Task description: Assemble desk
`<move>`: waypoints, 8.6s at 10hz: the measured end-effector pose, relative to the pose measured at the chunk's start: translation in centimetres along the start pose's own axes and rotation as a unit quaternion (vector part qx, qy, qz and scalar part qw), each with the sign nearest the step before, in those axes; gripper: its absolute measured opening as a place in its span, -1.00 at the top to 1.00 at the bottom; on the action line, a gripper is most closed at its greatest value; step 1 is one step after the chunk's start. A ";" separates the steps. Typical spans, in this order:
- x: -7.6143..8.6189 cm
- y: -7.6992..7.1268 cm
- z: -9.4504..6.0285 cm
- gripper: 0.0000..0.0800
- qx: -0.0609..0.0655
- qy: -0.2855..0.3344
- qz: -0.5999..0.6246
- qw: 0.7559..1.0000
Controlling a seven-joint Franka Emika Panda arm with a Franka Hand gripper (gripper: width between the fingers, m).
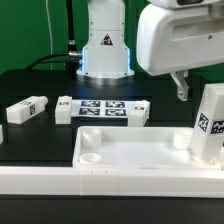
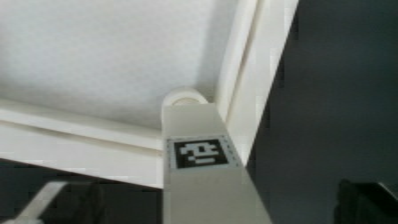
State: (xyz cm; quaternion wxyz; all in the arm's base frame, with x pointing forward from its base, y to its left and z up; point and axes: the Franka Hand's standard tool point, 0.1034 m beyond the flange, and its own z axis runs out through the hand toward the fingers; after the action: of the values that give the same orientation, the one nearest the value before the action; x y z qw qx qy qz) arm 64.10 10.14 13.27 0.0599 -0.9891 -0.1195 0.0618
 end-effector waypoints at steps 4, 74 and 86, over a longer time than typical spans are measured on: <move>2.0 0.1 -0.5 -0.62 0.001 0.014 -0.009 1.000; -0.9 0.6 2.2 0.28 0.007 0.119 0.196 0.973; -1.0 -1.5 2.7 0.28 0.079 0.092 0.626 0.770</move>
Offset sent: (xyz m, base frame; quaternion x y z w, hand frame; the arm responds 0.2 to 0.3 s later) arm 0.0210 0.0041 0.0041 -0.0235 0.0187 -0.0289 0.9991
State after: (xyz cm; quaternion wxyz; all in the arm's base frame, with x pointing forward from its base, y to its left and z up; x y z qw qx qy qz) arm 62.40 11.64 10.90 0.0968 -0.8374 0.5380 0.0038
